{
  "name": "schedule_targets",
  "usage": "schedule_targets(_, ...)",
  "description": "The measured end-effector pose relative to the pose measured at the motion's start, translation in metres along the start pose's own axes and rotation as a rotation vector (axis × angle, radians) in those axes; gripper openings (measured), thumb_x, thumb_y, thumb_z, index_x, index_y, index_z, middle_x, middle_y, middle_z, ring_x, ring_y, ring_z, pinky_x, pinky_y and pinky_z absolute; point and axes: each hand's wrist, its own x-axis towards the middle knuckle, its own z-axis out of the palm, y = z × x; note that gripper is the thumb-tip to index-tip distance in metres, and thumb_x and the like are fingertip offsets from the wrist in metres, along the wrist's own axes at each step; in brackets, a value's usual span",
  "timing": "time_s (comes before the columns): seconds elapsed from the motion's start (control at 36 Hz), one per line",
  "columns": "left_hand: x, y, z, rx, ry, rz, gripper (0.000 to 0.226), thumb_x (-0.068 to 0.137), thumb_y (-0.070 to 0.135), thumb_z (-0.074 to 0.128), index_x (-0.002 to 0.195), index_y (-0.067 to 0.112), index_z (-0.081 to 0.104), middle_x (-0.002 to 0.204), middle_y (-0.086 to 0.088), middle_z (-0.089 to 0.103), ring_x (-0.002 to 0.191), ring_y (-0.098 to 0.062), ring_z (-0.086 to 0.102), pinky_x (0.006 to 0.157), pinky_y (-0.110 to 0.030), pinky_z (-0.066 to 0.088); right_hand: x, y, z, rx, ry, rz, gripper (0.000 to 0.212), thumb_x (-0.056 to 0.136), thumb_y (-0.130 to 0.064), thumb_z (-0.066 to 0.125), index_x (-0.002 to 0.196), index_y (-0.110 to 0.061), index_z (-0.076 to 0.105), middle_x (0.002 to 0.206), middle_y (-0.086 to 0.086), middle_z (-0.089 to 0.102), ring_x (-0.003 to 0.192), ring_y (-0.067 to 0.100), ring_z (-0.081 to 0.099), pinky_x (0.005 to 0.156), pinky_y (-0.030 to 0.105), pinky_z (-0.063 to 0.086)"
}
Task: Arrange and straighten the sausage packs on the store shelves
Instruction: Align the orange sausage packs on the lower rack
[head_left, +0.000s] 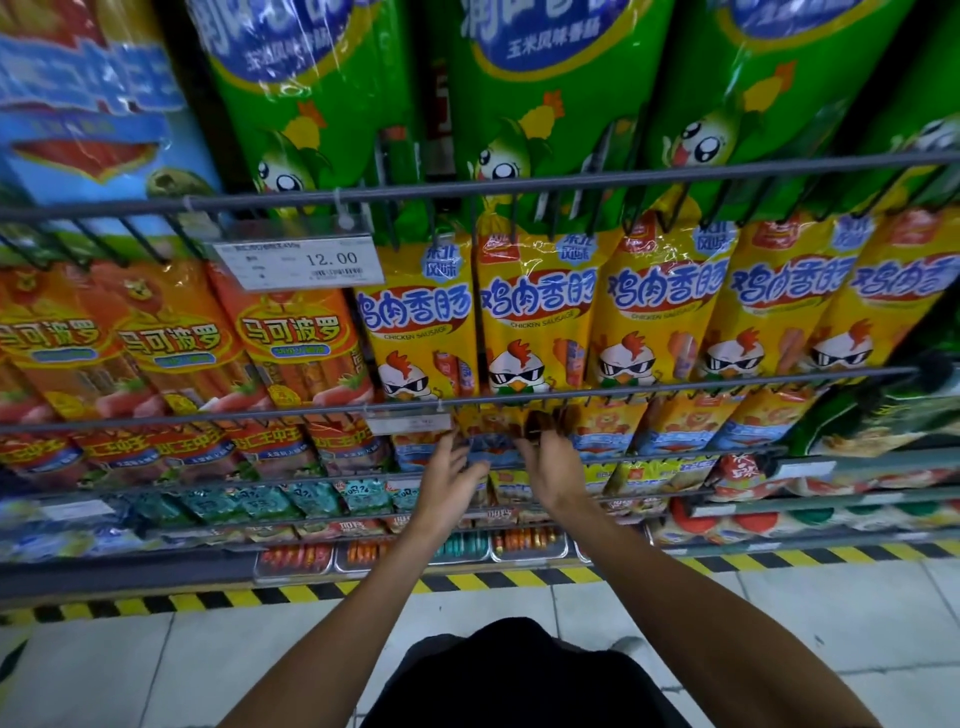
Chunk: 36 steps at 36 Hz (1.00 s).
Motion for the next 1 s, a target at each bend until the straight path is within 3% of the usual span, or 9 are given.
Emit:
schedule_targets(0.11, -0.001, 0.005, 0.005, -0.003, -0.005, 0.039, 0.072, 0.101, 0.015, 0.062, 0.161, 0.016, 0.022, 0.15, -0.011, 0.045, 0.142, -0.023, 0.042, 0.113, -0.034, 0.037, -0.004, 0.005, -0.01, -0.023, 0.051, -0.014, 0.029, 0.105, -0.035, 0.05, 0.104, -0.007, 0.056, 0.084, 0.009, 0.059, 0.073, 0.032, 0.059, 0.058, 0.034, 0.038)
schedule_targets(0.17, 0.0, 0.008, 0.011, 0.021, -0.03, 0.025, 0.073, 0.101, 0.016, 0.062, 0.161, 0.019, 0.021, 0.149, -0.011, 0.046, 0.14, -0.024, 0.044, 0.11, -0.034, 0.04, -0.002, 0.007, -0.017, -0.036, 0.034, -0.01, 0.029, 0.105, -0.033, 0.048, 0.114, -0.006, 0.056, 0.092, 0.012, 0.061, 0.079, 0.034, 0.061, 0.06, 0.038, 0.045)
schedule_targets(0.28, 0.004, 0.008, 0.021, 0.121, -0.089, -0.051, 0.074, 0.1, 0.018, 0.063, 0.161, 0.014, 0.019, 0.151, -0.011, 0.043, 0.136, -0.024, 0.045, 0.105, -0.032, 0.041, 0.006, 0.008, -0.027, -0.085, -0.114, 0.094, 0.025, 0.107, -0.028, 0.046, 0.097, -0.006, 0.053, 0.09, 0.016, 0.062, 0.085, 0.039, 0.063, 0.071, 0.046, 0.053)
schedule_targets(0.39, 0.006, 0.007, 0.026, 0.143, -0.109, -0.08, 0.075, 0.1, 0.016, 0.063, 0.16, 0.015, 0.017, 0.16, -0.009, 0.034, 0.126, -0.017, 0.047, 0.111, -0.037, 0.037, 0.012, 0.01, -0.029, -0.071, -0.156, 0.119, 0.026, 0.107, -0.026, 0.046, 0.116, -0.003, 0.052, 0.098, 0.021, 0.066, 0.086, 0.039, 0.065, 0.065, 0.041, 0.049)
schedule_targets(0.5, 0.011, 0.005, 0.032, 0.145, -0.121, -0.125, 0.083, 0.101, 0.022, 0.062, 0.163, 0.015, 0.009, 0.167, -0.009, 0.022, 0.149, -0.027, 0.031, 0.12, -0.042, 0.03, 0.012, 0.011, -0.028, -0.086, -0.148, 0.122, 0.028, 0.107, -0.026, 0.047, 0.118, -0.002, 0.054, 0.1, 0.021, 0.067, 0.09, 0.039, 0.066, 0.066, 0.039, 0.048)
schedule_targets(0.64, 0.009, 0.003, 0.042, 0.124, -0.058, -0.113, 0.079, 0.101, 0.024, 0.062, 0.163, 0.015, 0.013, 0.164, -0.009, 0.028, 0.149, -0.026, 0.033, 0.118, -0.04, 0.032, 0.008, 0.014, -0.033, -0.08, -0.092, 0.077, 0.025, 0.107, -0.019, 0.046, 0.111, 0.003, 0.058, 0.092, 0.019, 0.064, 0.085, 0.038, 0.064, 0.066, 0.038, 0.045)
schedule_targets(0.75, 0.012, -0.003, 0.044, 0.16, -0.074, -0.11, 0.077, 0.102, 0.016, 0.06, 0.162, 0.015, 0.013, 0.162, -0.008, 0.034, 0.147, -0.024, 0.036, 0.106, -0.027, 0.034, 0.007, 0.019, -0.034, -0.067, -0.106, 0.077, 0.027, 0.107, -0.02, 0.047, 0.104, 0.001, 0.062, 0.092, 0.017, 0.065, 0.082, 0.038, 0.062, 0.067, 0.041, 0.047)
schedule_targets(0.83, 0.013, -0.003, 0.043, 0.155, -0.077, -0.11, 0.077, 0.102, 0.017, 0.061, 0.163, 0.016, 0.014, 0.162, -0.007, 0.033, 0.146, -0.025, 0.036, 0.101, -0.026, 0.035, 0.009, 0.018, -0.032, -0.056, -0.101, 0.089, 0.025, 0.107, -0.019, 0.046, 0.107, 0.0, 0.063, 0.095, 0.017, 0.064, 0.087, 0.038, 0.062, 0.068, 0.036, 0.041)
schedule_targets(1.0, 0.013, -0.006, 0.041, 0.104, -0.026, -0.087, 0.072, 0.101, 0.014, 0.061, 0.161, 0.013, 0.022, 0.16, -0.011, 0.036, 0.146, -0.025, 0.038, 0.111, -0.032, 0.034, 0.008, 0.028, -0.021, 0.038, -0.033, 0.111, 0.028, 0.107, -0.02, 0.048, 0.099, 0.001, 0.063, 0.074, 0.011, 0.057, 0.055, 0.02, 0.045, 0.058, 0.031, 0.033)
